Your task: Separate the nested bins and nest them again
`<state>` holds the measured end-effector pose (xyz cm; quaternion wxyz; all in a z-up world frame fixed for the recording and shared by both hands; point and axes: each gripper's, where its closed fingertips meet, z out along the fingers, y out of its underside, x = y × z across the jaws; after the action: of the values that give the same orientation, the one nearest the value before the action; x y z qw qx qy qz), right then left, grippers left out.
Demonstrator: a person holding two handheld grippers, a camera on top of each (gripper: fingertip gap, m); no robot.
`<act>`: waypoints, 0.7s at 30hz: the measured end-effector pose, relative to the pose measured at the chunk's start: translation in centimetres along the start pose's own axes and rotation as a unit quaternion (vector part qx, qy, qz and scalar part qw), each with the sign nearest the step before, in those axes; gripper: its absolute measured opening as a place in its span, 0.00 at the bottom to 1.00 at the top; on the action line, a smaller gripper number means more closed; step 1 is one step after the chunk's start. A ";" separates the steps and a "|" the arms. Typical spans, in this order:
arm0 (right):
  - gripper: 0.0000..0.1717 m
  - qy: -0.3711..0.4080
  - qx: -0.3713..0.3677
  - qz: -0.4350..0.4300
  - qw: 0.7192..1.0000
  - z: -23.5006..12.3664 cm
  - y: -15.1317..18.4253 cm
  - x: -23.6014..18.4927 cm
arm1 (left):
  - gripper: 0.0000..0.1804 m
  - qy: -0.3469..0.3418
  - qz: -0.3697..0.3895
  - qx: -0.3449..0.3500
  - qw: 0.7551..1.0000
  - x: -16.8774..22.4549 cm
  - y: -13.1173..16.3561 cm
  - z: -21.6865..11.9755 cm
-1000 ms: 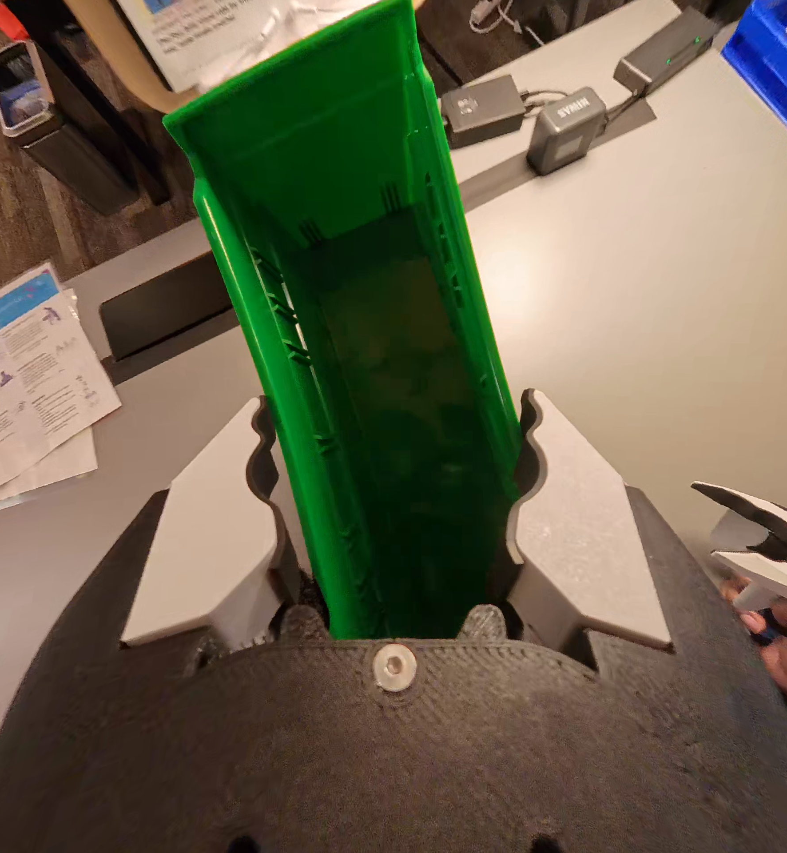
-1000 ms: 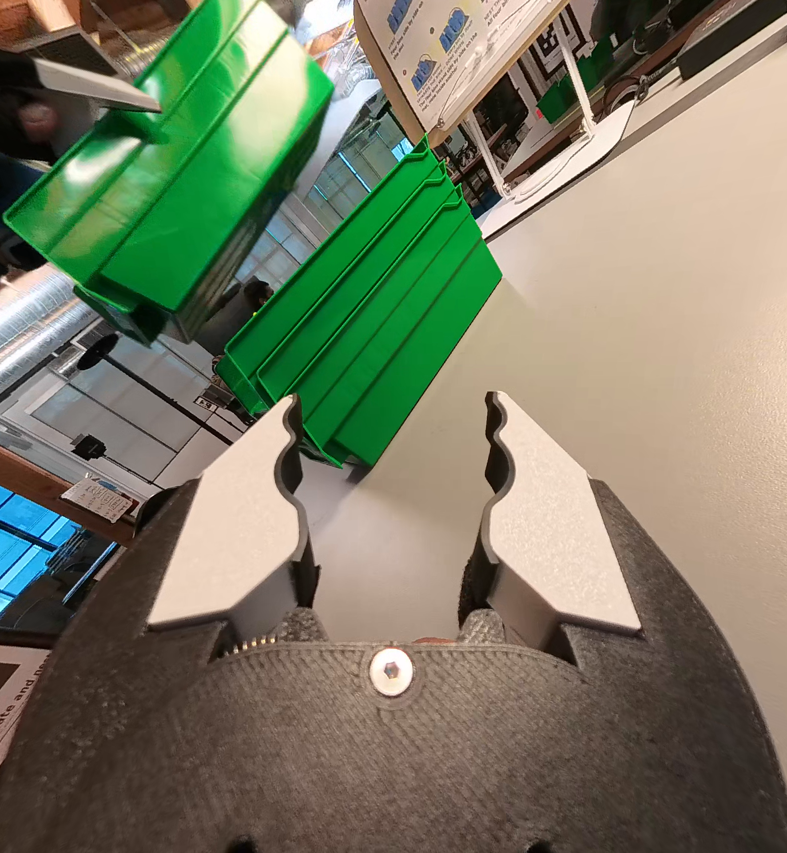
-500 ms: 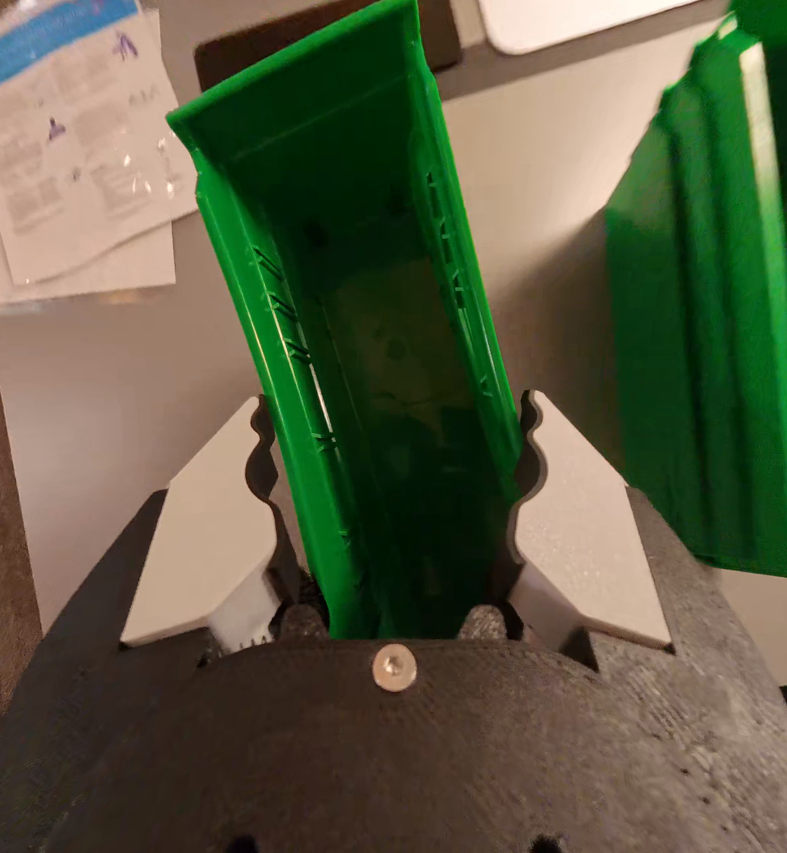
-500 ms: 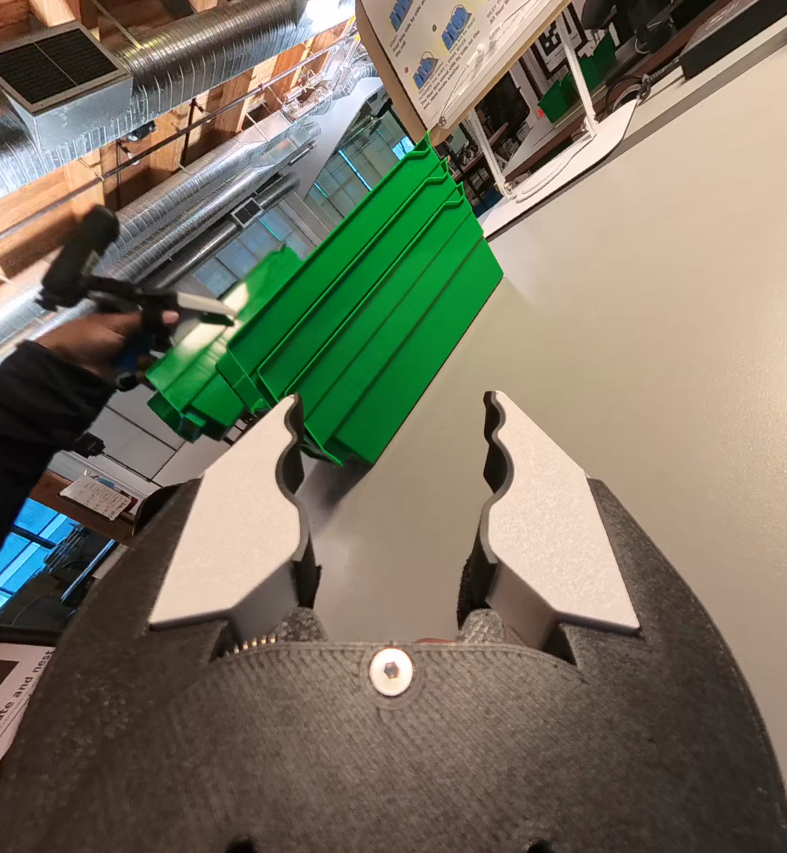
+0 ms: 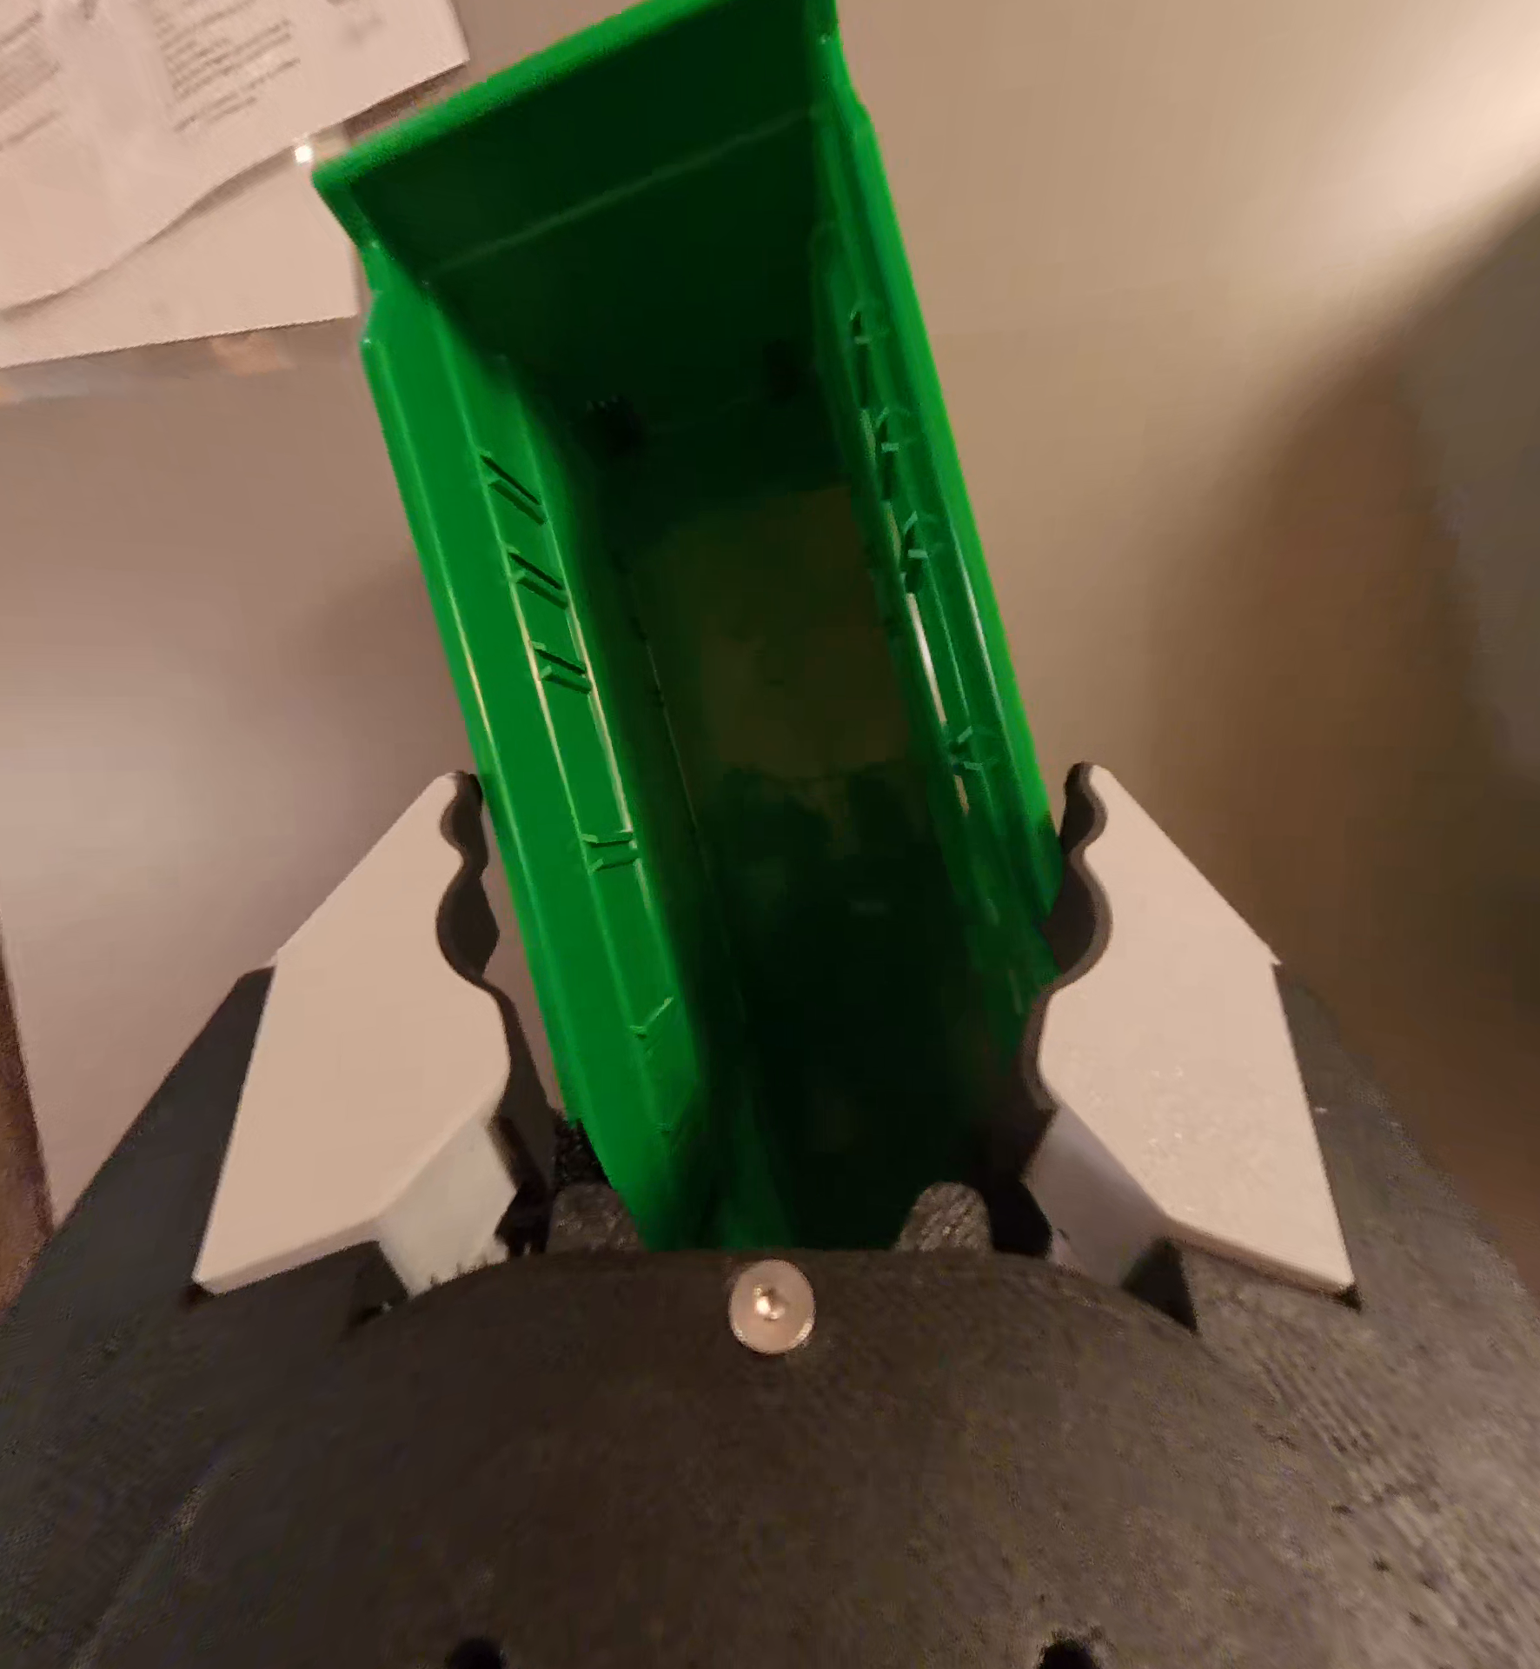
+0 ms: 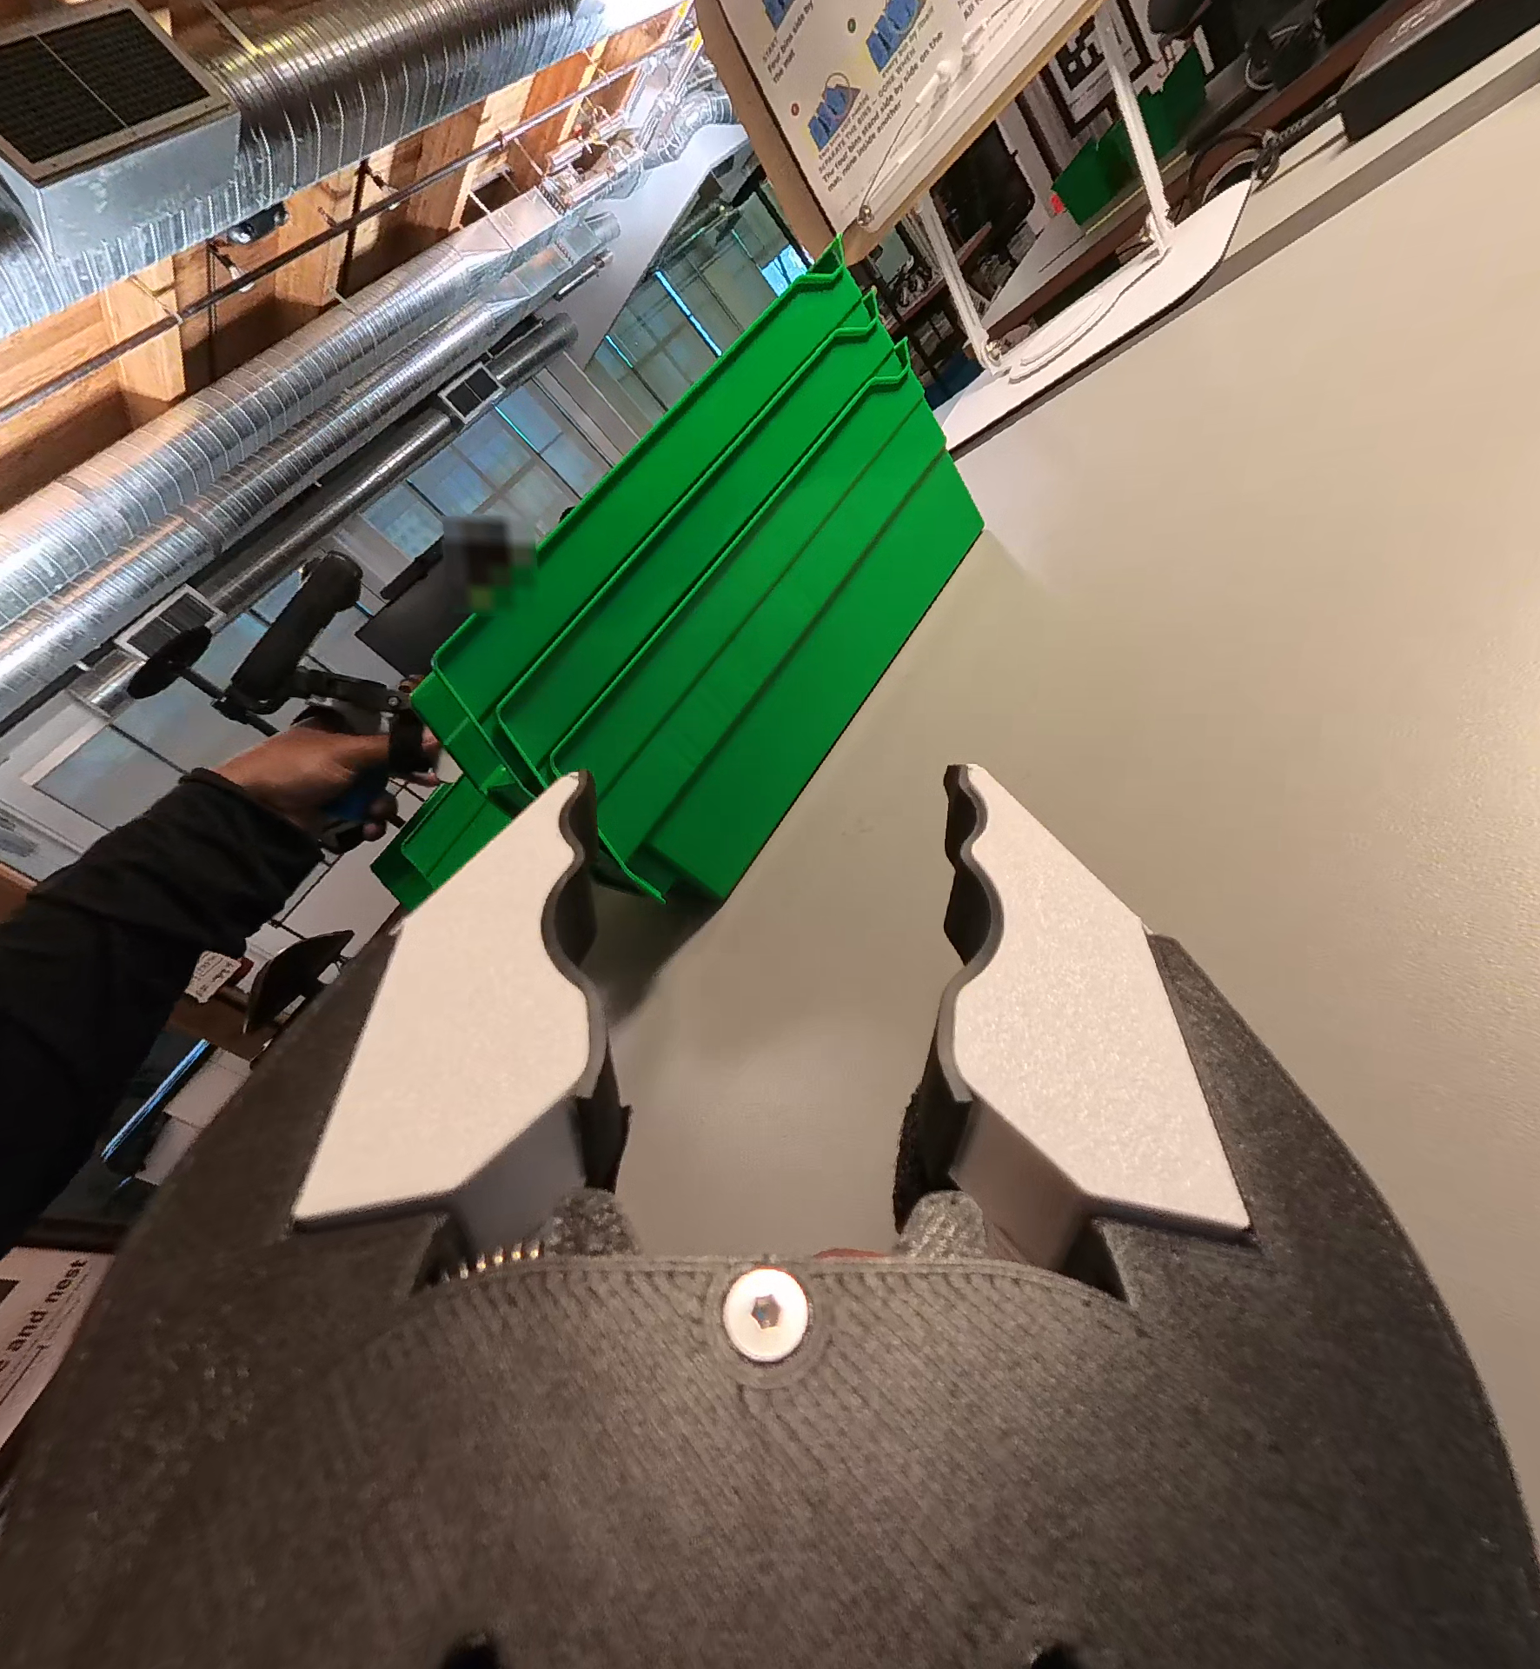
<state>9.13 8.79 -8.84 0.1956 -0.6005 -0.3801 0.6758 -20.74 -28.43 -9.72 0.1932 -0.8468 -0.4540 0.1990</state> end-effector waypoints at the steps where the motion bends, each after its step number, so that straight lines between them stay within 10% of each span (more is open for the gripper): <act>1: 0.46 0.000 0.000 0.000 1.000 0.0 0.0 0.0 | 0.70 -0.007 0.001 0.011 1.000 0.0 -0.5 -0.6; 10: 0.46 0.000 -0.011 0.003 1.000 0.3 0.3 0.0 | 0.73 0.165 -0.058 0.149 0.973 13.5 -9.8 -10.8; 21: 0.46 -0.018 -0.005 0.007 1.000 -0.2 0.1 -0.3 | 0.70 0.179 0.057 0.079 0.979 27.7 -11.4 -7.9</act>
<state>9.37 8.52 -8.70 0.1806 -0.5916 -0.3824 0.6864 -10.48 -0.34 -1.70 0.3261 -0.8752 -0.3458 0.0900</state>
